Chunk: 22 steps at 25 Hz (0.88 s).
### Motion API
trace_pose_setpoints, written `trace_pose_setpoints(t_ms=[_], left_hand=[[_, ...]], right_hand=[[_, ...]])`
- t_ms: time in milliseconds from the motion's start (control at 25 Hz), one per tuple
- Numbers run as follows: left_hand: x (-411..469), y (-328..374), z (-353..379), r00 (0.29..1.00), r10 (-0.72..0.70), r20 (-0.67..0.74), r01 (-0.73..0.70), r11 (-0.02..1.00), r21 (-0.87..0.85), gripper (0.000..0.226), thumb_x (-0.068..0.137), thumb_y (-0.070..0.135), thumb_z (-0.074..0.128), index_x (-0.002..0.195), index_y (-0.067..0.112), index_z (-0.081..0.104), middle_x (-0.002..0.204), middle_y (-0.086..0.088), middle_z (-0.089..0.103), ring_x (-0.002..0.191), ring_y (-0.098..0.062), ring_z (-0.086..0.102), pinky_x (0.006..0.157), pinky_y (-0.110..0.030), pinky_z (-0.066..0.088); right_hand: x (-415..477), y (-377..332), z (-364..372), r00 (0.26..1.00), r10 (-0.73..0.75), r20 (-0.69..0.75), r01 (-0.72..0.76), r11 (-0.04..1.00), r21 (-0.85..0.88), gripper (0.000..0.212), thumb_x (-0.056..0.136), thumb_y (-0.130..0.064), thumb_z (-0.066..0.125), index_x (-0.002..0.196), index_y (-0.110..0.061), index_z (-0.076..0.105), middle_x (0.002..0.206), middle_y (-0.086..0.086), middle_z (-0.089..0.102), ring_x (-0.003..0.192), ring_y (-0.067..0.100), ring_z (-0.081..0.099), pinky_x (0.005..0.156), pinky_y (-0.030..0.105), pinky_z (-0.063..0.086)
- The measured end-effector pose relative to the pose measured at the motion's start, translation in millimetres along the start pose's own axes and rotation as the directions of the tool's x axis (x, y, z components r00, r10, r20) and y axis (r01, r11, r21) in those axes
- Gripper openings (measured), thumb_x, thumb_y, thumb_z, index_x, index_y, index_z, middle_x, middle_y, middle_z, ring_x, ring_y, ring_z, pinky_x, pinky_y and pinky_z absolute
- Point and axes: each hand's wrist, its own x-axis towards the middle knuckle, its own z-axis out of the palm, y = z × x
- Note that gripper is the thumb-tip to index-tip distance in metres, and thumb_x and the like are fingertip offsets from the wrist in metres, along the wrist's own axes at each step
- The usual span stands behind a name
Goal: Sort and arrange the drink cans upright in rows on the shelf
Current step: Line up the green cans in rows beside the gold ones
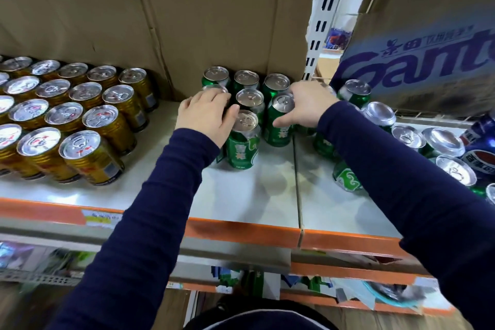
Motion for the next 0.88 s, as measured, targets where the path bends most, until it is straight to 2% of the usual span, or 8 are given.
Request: trace_pose_setpoints(t_ms=[200,280,400,520,680,800,880], left_hand=[[-7.1,-4.6,6.4,0.997,0.046,-0.059,-0.043,0.998,0.042,0.072,0.084,0.052,0.008,0.133,0.018,0.047,0.141,0.002,0.046,0.132,-0.021,0.038,0.102,-0.041,0.031],[-6.6,-4.2,7.6,0.996,0.045,-0.073,-0.042,0.998,0.042,0.075,0.082,0.052,0.007,0.133,0.016,0.048,0.141,0.001,0.046,0.132,-0.022,0.038,0.101,-0.040,0.033],[-7.2,-1.9,7.8,0.997,0.036,-0.069,-0.032,0.998,0.061,0.075,0.082,0.051,0.006,0.134,0.016,0.047,0.141,0.000,0.046,0.132,-0.022,0.037,0.101,-0.040,0.033],[-6.4,-1.8,5.1,0.998,0.040,-0.047,-0.038,0.998,0.055,0.073,0.083,0.050,0.008,0.134,0.015,0.047,0.141,0.000,0.046,0.132,-0.021,0.037,0.101,-0.040,0.033],[-3.1,-3.9,1.5,0.998,0.052,-0.024,-0.052,0.998,0.027,0.062,0.088,0.044,0.022,0.133,0.011,0.048,0.141,-0.005,0.046,0.131,-0.025,0.039,0.102,-0.040,0.034],[-1.4,-4.0,0.3,0.998,0.066,0.000,-0.066,0.998,0.016,0.060,0.090,0.043,0.025,0.133,0.008,0.048,0.141,-0.008,0.046,0.131,-0.027,0.039,0.104,-0.040,0.033],[-2.0,-3.3,-0.7,0.999,0.048,0.016,-0.048,0.999,0.022,0.051,0.096,0.040,0.031,0.134,0.010,0.047,0.143,-0.005,0.043,0.132,-0.026,0.037,0.103,-0.041,0.032]], right_hand=[[3.1,1.5,10.7,0.991,0.036,-0.125,-0.023,0.994,0.110,0.062,0.068,-0.045,0.079,0.110,-0.005,0.057,0.102,0.011,0.060,0.090,0.026,0.054,0.070,0.033,0.043],[4.2,1.5,13.7,0.986,0.064,-0.151,-0.044,0.990,0.137,0.064,0.067,-0.047,0.079,0.110,-0.006,0.056,0.102,0.010,0.059,0.092,0.027,0.055,0.070,0.032,0.042],[1.6,0.0,18.0,0.977,0.077,-0.200,-0.045,0.986,0.160,0.071,0.066,-0.053,0.078,0.114,-0.005,0.056,0.109,0.012,0.060,0.101,0.030,0.056,0.080,0.035,0.046],[0.1,1.7,20.3,0.975,0.070,-0.210,-0.036,0.986,0.161,0.072,0.066,-0.058,0.075,0.113,-0.007,0.056,0.111,0.012,0.061,0.102,0.028,0.057,0.080,0.033,0.045],[-2.4,0.4,23.3,0.968,0.100,-0.229,-0.036,0.963,0.268,0.072,0.067,-0.054,0.077,0.120,-0.009,0.055,0.116,0.010,0.061,0.108,0.027,0.056,0.087,0.034,0.046],[0.5,-3.1,26.3,0.969,0.121,-0.216,-0.066,0.967,0.247,0.076,0.066,-0.056,0.076,0.122,-0.009,0.054,0.117,0.010,0.062,0.109,0.028,0.056,0.090,0.036,0.047],[1.3,-3.2,25.4,0.975,0.111,-0.190,-0.065,0.971,0.230,0.076,0.065,-0.058,0.076,0.120,-0.010,0.055,0.115,0.010,0.063,0.107,0.027,0.057,0.090,0.037,0.048]])
